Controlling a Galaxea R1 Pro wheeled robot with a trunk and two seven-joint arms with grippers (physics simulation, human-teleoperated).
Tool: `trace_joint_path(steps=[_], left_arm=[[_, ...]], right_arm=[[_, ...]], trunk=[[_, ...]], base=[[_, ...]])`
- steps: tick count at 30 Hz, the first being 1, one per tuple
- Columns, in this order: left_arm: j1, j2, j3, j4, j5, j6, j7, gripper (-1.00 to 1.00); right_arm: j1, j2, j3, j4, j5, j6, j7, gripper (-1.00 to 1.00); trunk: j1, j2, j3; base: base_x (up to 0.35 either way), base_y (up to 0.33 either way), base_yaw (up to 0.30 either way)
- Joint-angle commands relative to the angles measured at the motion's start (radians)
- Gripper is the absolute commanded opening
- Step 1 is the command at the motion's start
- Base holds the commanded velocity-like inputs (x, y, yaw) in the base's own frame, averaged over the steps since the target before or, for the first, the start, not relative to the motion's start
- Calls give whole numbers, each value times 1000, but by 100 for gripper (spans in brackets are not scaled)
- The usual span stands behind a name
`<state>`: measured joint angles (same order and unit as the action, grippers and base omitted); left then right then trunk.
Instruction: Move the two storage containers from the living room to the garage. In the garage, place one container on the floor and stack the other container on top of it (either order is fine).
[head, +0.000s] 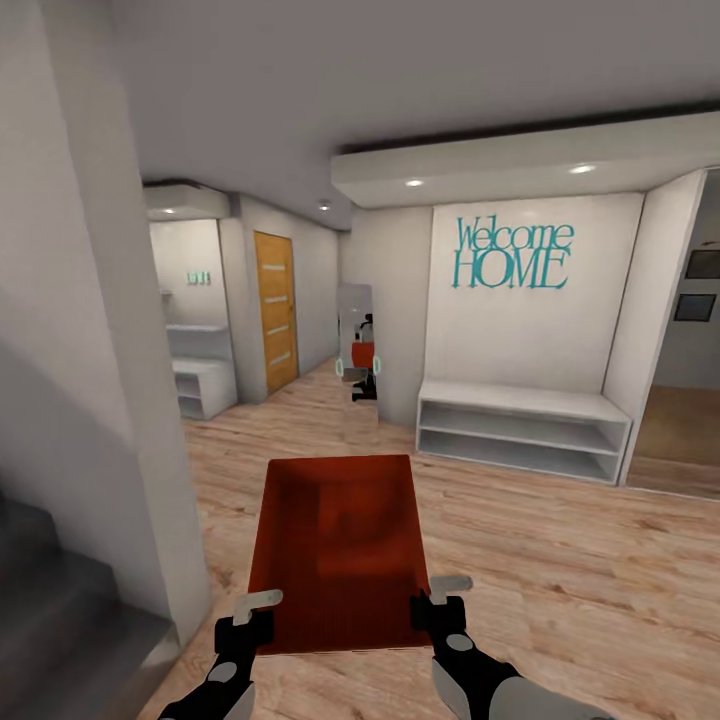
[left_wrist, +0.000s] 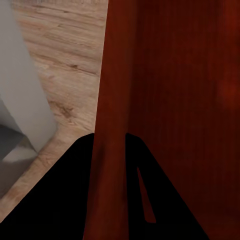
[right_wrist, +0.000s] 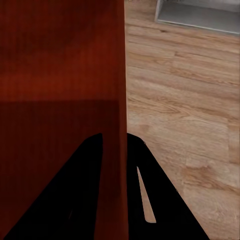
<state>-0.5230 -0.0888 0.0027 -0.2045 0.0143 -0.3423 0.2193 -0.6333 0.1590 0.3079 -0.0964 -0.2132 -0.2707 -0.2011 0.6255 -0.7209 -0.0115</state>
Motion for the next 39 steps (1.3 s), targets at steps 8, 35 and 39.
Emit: trace_joint_path(steps=[8, 35, 39], left_arm=[[-2, -3, 28, -2, -16, 2, 0, -100], [-2, -2, 28, -3, -16, 2, 0, -100], [-2, -2, 28, -3, -16, 2, 0, -100]], right_arm=[[0, 1, -10, 0, -5, 1, 4, -100], [0, 0, -10, 0, -9, 1, 5, -100], [0, -1, -10, 0, -9, 1, 5, -100]], trunk=[[1, -1, -1], [1, -1, -1], [1, -1, -1]], base=[[323, 0, 0], [323, 0, 18], [323, 0, 0]])
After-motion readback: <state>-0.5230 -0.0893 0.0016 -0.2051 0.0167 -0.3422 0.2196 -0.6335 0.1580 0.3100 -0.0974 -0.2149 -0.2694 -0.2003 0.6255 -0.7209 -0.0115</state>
